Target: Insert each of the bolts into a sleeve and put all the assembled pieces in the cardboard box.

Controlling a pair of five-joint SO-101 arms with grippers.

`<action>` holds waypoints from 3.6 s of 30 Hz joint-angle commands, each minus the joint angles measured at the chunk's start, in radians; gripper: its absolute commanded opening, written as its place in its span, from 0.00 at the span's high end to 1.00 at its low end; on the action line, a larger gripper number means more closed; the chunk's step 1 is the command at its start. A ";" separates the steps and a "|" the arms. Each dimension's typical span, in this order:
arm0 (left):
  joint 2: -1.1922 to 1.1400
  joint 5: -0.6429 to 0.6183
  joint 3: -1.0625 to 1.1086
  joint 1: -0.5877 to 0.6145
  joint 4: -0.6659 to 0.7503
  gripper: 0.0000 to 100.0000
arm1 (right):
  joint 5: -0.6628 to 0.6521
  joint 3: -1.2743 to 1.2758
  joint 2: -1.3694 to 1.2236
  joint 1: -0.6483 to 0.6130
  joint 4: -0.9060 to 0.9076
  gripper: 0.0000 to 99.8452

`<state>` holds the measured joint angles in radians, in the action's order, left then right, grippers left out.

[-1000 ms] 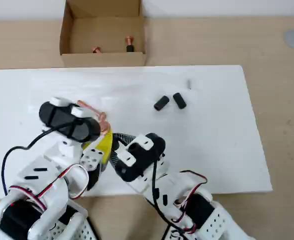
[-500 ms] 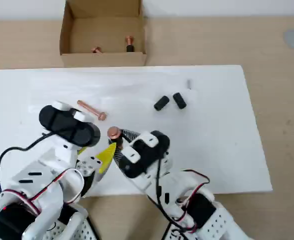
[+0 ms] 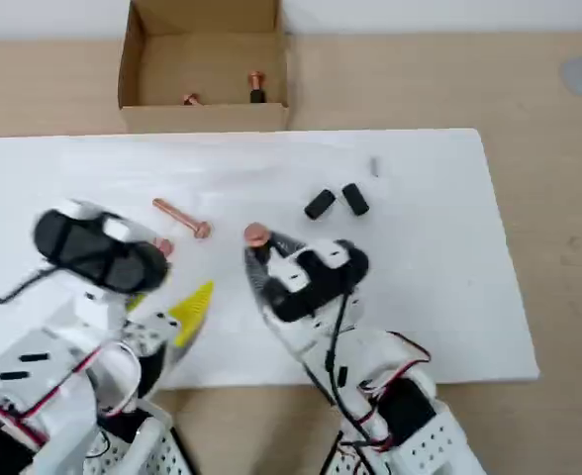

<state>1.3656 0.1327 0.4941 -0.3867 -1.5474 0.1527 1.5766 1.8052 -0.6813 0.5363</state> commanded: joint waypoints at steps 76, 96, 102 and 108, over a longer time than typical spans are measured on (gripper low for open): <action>-0.390 -0.020 0.103 0.634 0.230 0.83 | 0.163 -2.822 -3.088 0.332 -0.023 0.99; -0.390 0.014 0.103 0.634 0.222 0.83 | 0.078 -3.030 -3.086 0.303 0.305 0.70; -0.400 0.021 0.101 0.594 0.160 0.83 | 0.058 -3.246 -3.085 0.282 0.578 0.70; -0.414 -0.026 0.089 0.554 0.157 0.83 | 0.058 -3.246 -2.931 0.289 0.838 0.70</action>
<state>0.9651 0.1465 0.6030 0.1872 -1.3940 0.2156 -1.6088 -1.2835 -0.3882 1.2651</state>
